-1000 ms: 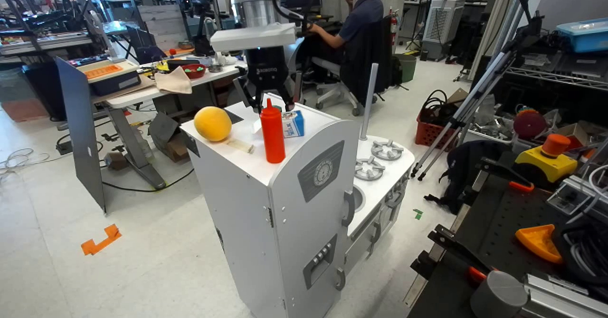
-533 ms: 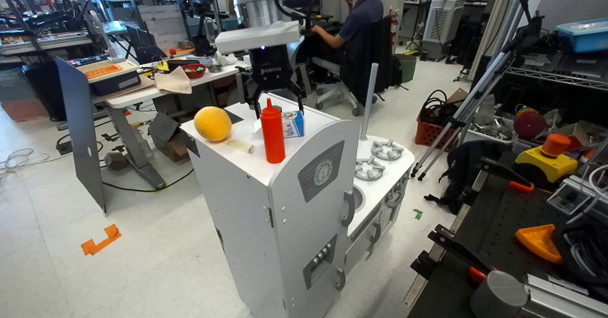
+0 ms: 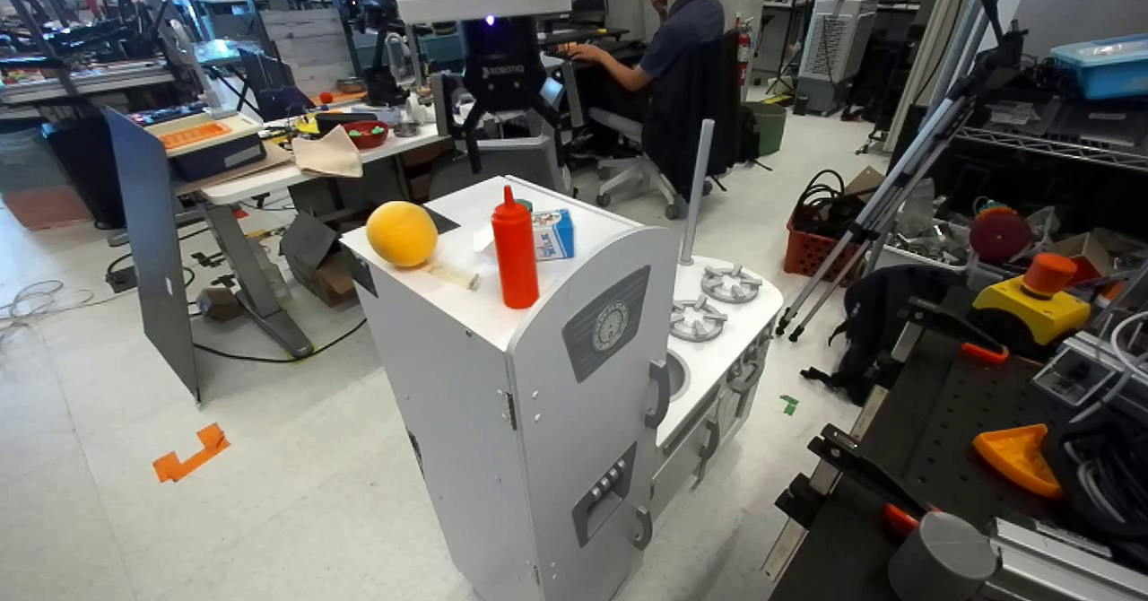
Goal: Open the top cabinet door, then close it, then move the green block to the left
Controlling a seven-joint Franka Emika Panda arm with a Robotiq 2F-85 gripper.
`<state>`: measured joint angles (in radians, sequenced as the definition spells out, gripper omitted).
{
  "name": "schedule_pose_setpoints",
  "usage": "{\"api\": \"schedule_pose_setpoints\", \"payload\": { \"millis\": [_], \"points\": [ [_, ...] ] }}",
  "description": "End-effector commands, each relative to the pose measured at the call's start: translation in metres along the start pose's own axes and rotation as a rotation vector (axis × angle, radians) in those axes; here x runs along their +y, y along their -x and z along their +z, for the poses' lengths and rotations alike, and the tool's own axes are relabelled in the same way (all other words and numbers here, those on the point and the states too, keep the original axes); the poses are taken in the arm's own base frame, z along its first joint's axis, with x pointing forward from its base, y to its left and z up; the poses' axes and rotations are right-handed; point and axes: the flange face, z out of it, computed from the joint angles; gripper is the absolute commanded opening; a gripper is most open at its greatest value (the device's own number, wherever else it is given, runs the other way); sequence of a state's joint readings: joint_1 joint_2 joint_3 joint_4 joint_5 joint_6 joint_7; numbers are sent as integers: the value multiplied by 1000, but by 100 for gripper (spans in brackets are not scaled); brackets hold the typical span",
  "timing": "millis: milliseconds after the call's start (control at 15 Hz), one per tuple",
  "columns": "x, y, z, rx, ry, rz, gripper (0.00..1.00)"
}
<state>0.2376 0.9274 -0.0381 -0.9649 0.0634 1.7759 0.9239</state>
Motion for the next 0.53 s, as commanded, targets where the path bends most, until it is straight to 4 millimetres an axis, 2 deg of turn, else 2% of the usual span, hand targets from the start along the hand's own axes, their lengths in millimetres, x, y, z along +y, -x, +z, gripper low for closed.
{"api": "schedule_pose_setpoints", "payload": {
  "millis": [0, 267, 333, 467],
  "points": [
    [20, 7, -27, 54, -41, -49, 100],
    [42, 9, -40, 76, -89, -77, 100],
    [23, 4, -35, 64, -74, -55, 100],
    [33, 5, -38, 67, -78, -60, 100]
  ]
}}
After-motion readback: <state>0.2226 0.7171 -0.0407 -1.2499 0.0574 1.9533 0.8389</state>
